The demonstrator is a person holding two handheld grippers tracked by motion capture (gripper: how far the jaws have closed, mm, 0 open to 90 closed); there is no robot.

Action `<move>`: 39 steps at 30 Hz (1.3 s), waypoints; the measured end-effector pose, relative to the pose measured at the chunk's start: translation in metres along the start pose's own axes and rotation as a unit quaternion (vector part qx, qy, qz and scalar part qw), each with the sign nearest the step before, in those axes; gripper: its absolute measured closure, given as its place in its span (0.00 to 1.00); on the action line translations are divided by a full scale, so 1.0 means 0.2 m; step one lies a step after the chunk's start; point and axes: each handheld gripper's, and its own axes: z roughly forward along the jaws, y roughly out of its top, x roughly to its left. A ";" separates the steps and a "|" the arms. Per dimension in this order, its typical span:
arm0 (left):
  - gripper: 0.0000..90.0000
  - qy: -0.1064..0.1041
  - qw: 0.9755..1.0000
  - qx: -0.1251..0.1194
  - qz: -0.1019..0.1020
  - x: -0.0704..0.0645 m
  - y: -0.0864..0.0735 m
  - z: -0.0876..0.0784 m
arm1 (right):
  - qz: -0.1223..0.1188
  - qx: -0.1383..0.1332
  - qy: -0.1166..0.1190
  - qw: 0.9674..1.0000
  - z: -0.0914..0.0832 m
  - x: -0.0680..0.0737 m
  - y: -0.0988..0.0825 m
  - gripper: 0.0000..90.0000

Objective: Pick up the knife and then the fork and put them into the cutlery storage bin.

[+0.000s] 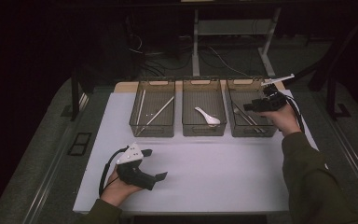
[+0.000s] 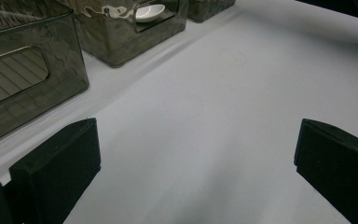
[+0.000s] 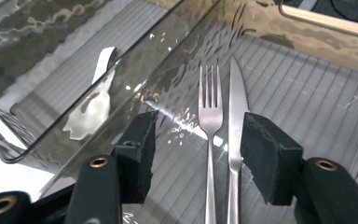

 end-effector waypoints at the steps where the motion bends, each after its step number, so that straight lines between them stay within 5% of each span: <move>1: 0.00 0.000 1.000 0.002 -0.001 0.00 0.00 0.00 | -0.001 -0.002 -0.001 1.000 -0.01 0.00 0.00 0.47; 17: 0.00 0.003 1.000 -0.006 -0.003 0.06 0.00 -0.01 | -0.005 -0.057 0.005 0.998 -0.10 0.04 -0.09 0.38; 30: 0.00 0.003 1.000 -0.008 -0.003 0.05 -0.01 -0.03 | -0.037 -0.091 0.029 0.995 -0.17 0.21 -0.15 0.31; 39: 0.00 0.002 1.000 -0.008 -0.003 0.03 -0.01 -0.03 | -0.053 -0.128 0.061 0.988 -0.24 0.33 -0.24 0.29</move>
